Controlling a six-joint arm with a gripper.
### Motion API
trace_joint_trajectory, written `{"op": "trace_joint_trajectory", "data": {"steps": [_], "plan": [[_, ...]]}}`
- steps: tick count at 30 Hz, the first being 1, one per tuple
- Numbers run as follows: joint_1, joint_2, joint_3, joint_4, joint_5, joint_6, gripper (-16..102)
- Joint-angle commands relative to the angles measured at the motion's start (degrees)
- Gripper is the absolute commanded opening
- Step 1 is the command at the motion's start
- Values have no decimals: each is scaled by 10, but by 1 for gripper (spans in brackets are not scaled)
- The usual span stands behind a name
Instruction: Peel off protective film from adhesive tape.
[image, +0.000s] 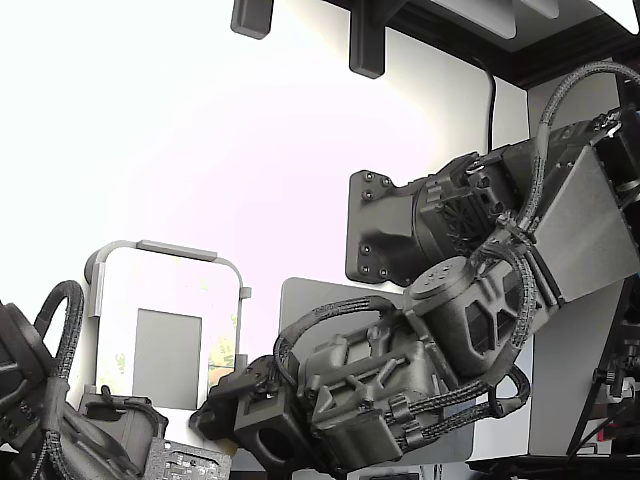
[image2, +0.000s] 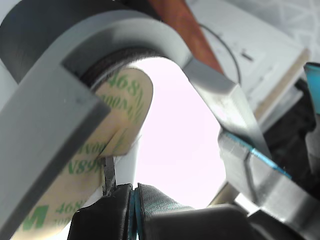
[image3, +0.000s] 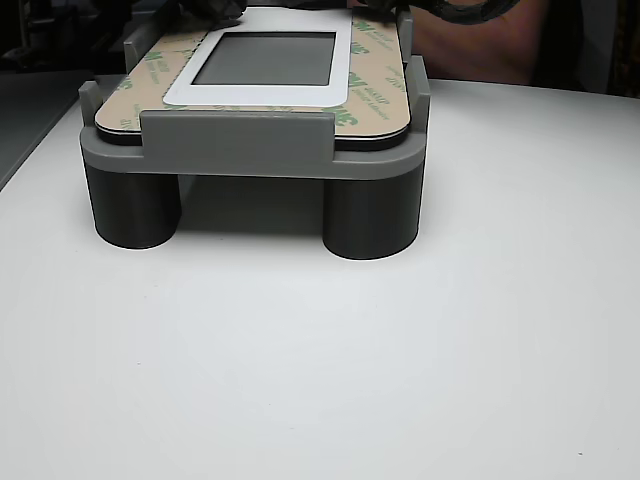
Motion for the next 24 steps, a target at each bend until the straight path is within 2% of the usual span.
{"op": "trace_joint_trajectory", "data": {"steps": [1, 6, 12, 13, 14, 15, 16, 17, 18, 24], "plan": [[-11, 8, -12, 2, -1, -3, -10], [-13, 10, -24, 17, 0, -4, -10], [-31, 28, -69, 93, -4, -11, -7], [-36, 39, -70, 105, -4, -9, 3], [-42, 51, -69, 123, 2, -6, 41], [-47, 67, -68, 141, 7, 0, 97], [-52, 86, -64, 160, 10, 7, 66], [-55, 106, -63, 186, 14, 17, 74], [-57, 127, -65, 215, 20, 26, 100], [-110, 190, -102, 336, -6, 70, 97]]}}
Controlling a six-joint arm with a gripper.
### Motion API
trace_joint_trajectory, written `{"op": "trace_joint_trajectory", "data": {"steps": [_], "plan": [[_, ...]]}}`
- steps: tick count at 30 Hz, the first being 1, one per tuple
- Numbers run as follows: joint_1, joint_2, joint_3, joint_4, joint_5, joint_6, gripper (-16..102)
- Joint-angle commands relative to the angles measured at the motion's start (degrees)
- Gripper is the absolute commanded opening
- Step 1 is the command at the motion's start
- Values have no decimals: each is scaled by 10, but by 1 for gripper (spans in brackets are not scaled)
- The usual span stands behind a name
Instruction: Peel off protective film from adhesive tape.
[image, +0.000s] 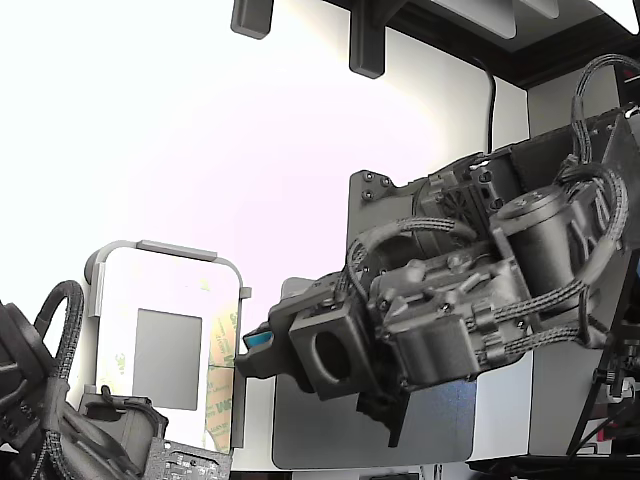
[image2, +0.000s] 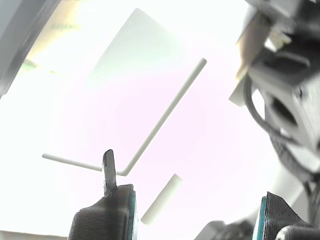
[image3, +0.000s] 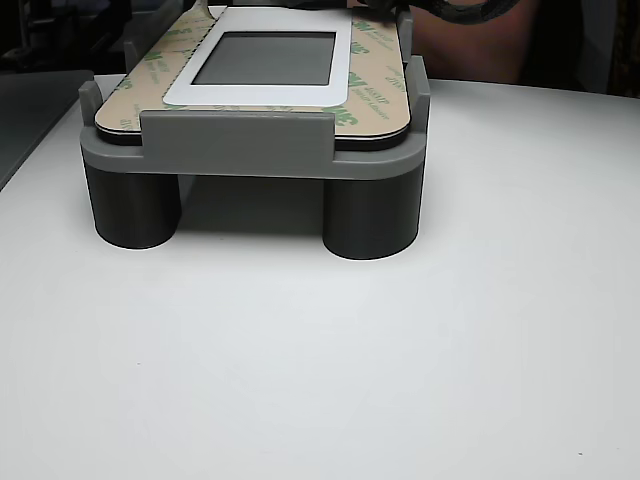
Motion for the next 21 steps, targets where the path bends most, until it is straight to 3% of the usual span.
{"op": "trace_joint_trajectory", "data": {"steps": [1, 5, 6, 7, 10, 16, 21], "plan": [[-34, 21, -47, 62, -10, 42, 97], [-92, 56, -49, 69, -34, 186, 94], [-105, 75, -42, 64, -38, 236, 100], [-123, 95, -32, 58, -53, 281, 98], [-180, 166, 22, 4, -84, 446, 98], [-290, 268, 94, -36, -69, 823, 100], [-349, 330, 167, -49, -90, 977, 100]]}}
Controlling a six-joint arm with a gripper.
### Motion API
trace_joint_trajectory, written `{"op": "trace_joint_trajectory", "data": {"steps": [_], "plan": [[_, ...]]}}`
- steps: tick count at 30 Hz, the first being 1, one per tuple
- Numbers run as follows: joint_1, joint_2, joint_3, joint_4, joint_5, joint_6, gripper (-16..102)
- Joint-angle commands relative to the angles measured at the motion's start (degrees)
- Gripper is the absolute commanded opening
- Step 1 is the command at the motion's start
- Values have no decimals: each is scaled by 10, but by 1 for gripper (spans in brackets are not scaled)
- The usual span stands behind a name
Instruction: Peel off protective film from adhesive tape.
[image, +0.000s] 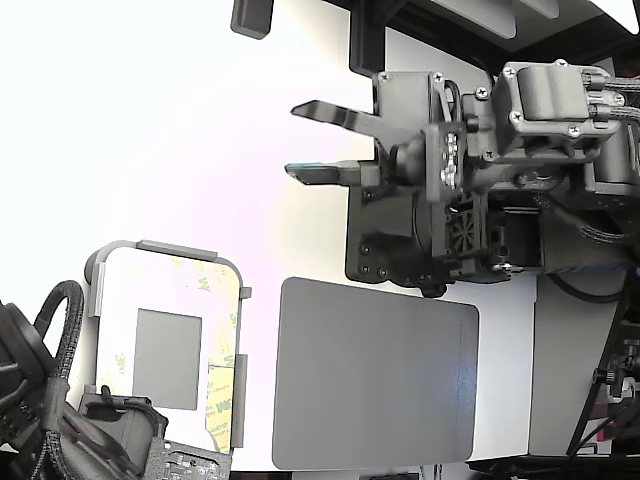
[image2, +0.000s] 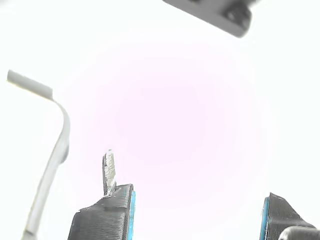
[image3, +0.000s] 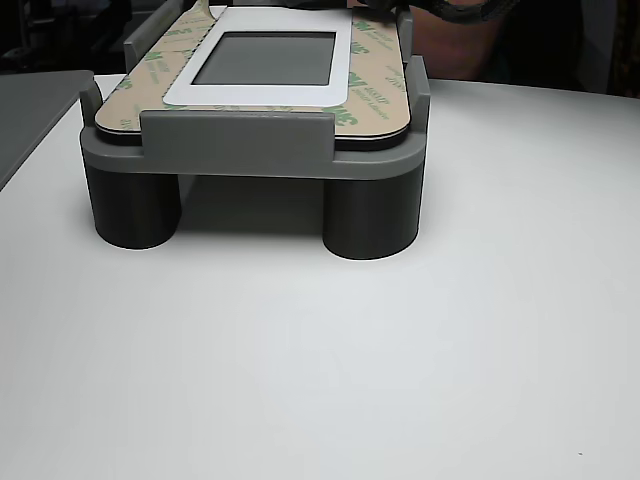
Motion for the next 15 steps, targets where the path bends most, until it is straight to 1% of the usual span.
{"op": "trace_joint_trajectory", "data": {"steps": [1, 5, 7, 10, 12, 15], "plan": [[-36, 39, 25, -3, -12, 209, 100], [-67, 92, 89, 1, -16, 223, 100], [-76, 134, 135, -11, -14, 222, 100], [-83, 203, 209, -6, 8, 237, 100], [-83, 236, 219, 0, 2, 229, 100], [-82, 236, 219, 0, -28, 208, 100]]}}
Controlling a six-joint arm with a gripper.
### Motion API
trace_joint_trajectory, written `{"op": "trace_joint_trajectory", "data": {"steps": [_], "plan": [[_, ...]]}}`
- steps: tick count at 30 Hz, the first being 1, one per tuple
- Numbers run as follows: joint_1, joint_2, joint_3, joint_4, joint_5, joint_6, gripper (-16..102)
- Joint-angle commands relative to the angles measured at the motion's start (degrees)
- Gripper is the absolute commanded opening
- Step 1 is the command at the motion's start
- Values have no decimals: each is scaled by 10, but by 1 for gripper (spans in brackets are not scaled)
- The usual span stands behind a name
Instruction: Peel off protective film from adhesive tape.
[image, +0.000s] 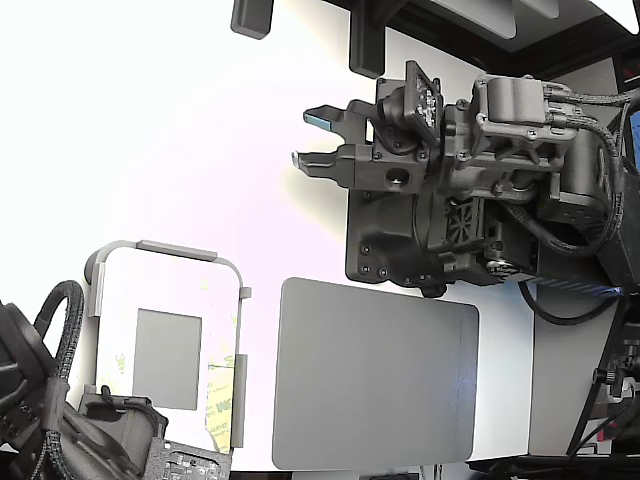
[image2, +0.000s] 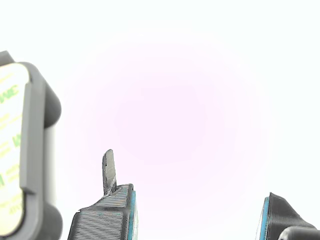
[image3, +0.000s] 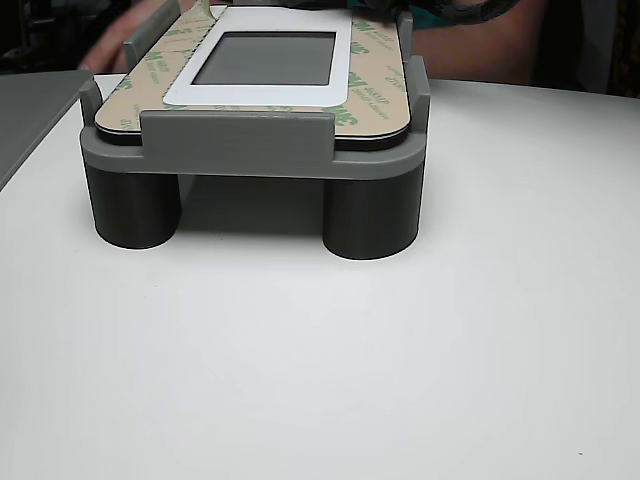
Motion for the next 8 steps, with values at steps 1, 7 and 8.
{"op": "trace_joint_trajectory", "data": {"steps": [1, 7, 8], "plan": [[-8, 16, -11, -3, -15, -8, 100], [-8, 16, -11, -3, -12, -6, 100], [-8, 16, -11, -3, -12, -6, 100]]}}
